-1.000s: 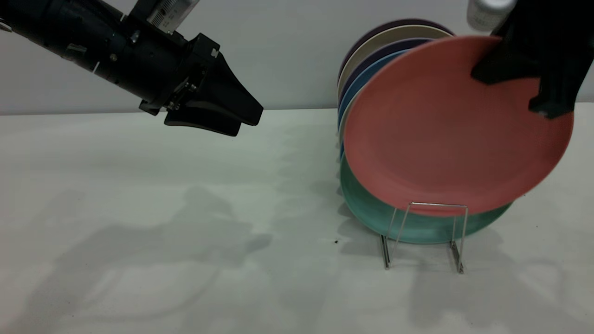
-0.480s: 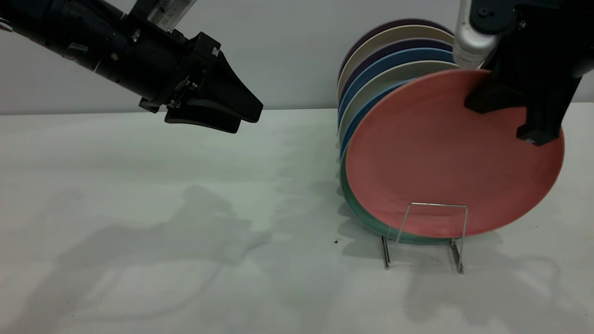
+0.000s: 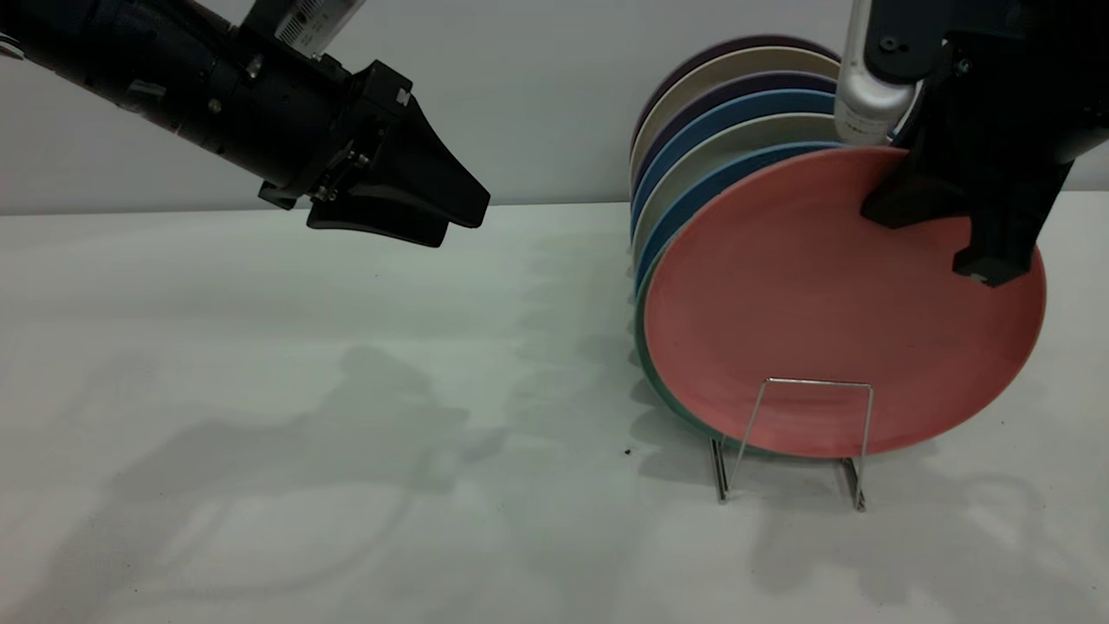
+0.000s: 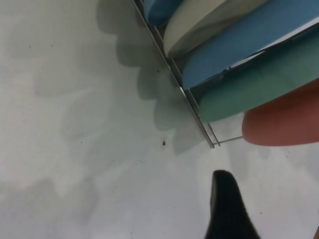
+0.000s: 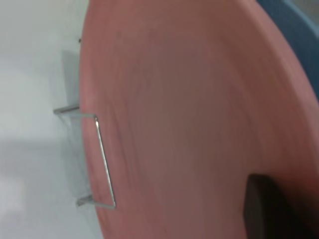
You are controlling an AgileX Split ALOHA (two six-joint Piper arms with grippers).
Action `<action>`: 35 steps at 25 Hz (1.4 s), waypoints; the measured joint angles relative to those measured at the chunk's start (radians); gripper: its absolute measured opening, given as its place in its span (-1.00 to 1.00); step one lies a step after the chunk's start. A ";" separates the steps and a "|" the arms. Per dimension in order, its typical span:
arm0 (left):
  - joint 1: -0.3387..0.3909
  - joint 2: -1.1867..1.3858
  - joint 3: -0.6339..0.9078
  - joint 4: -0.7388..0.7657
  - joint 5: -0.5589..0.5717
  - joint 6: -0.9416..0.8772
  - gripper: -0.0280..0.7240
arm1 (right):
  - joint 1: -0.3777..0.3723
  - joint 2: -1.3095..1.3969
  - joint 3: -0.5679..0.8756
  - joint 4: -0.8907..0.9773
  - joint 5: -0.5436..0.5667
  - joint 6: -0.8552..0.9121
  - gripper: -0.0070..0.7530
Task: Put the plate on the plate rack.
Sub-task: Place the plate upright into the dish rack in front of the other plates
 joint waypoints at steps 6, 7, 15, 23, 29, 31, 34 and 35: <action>0.000 0.000 0.000 -0.001 -0.004 0.000 0.32 | 0.042 0.000 -0.001 0.001 -0.016 0.000 -0.77; 0.000 0.000 0.000 -0.001 -0.004 0.000 0.32 | 0.048 0.000 -0.001 0.002 -0.023 0.000 -0.77; 0.000 0.000 0.000 -0.001 -0.004 0.001 0.32 | 0.052 0.000 -0.001 0.005 -0.030 0.000 -0.75; 0.000 0.000 0.000 -0.001 -0.004 0.001 0.32 | 0.052 0.017 -0.001 0.011 -0.017 0.000 -0.49; 0.000 0.000 0.000 -0.001 -0.004 0.001 0.32 | 0.052 0.022 -0.001 0.029 -0.006 0.000 -0.16; 0.000 0.000 0.000 -0.001 -0.004 0.001 0.32 | 0.052 0.022 -0.001 0.031 0.005 0.000 -0.08; 0.000 0.000 0.000 -0.001 -0.004 0.001 0.32 | 0.051 0.022 -0.001 0.031 0.027 0.000 0.02; 0.000 0.000 0.000 -0.001 -0.004 0.001 0.32 | 0.051 0.022 -0.001 0.031 0.030 0.000 0.05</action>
